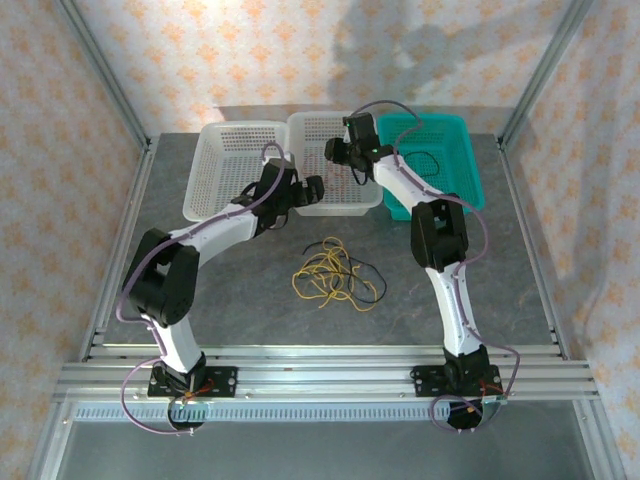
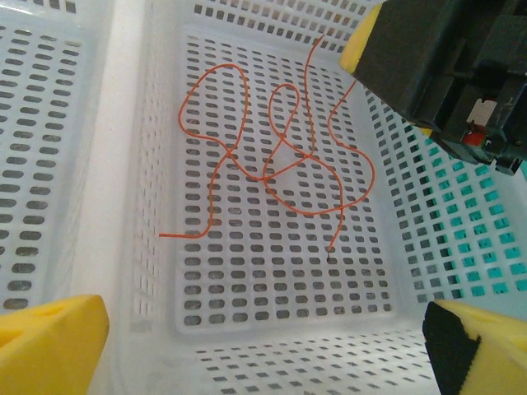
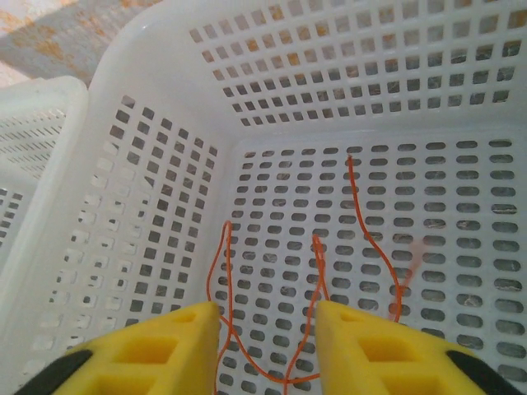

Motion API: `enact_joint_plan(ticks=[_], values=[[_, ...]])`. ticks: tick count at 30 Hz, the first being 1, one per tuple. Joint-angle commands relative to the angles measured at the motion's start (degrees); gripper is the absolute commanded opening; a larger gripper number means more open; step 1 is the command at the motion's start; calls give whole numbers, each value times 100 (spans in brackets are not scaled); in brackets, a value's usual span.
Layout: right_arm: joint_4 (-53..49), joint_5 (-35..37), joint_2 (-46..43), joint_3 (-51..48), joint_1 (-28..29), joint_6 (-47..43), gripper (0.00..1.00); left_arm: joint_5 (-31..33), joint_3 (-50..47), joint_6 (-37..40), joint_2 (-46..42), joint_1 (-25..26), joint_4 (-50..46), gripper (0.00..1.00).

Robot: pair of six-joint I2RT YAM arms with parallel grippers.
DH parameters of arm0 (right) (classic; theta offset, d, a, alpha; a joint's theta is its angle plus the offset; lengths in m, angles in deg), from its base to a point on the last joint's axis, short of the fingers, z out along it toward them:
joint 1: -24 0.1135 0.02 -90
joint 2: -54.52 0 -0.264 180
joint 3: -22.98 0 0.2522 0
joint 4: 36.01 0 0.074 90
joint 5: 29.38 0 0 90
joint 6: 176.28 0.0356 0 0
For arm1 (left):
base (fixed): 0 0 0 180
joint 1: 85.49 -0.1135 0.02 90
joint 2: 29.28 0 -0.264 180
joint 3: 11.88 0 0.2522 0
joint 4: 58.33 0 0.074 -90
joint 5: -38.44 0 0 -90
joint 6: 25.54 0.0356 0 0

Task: Untangle the cables

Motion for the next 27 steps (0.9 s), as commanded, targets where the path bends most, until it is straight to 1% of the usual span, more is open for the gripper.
enact_joint_plan(ticks=[1, 4, 7, 10, 16, 21, 27], values=[[-113, 219, -387, 180, 48, -225, 43, 12, -287, -31, -414, -6, 195, 99], [-158, 410, -677, 108, 83, -391, 50, 6, -442, -56, -586, 0, 213, 99], [-131, 540, -1018, -126, 131, -499, 49, -16, -616, -37, -769, 75, 227, 99], [10, 622, -1475, -611, 201, -600, 47, 2, -753, 75, -945, 178, 137, 99], [528, 591, -2619, -2102, 380, -667, 45, 80, -1091, 192, -1421, 479, -130, 99], [867, 556, -3692, -3541, 539, -665, 45, 222, -1476, 225, -1789, 861, -337, 99], [1249, 640, -4995, -5456, 693, -230, 44, 513, -1884, -4, -1947, 1324, -486, 99]])
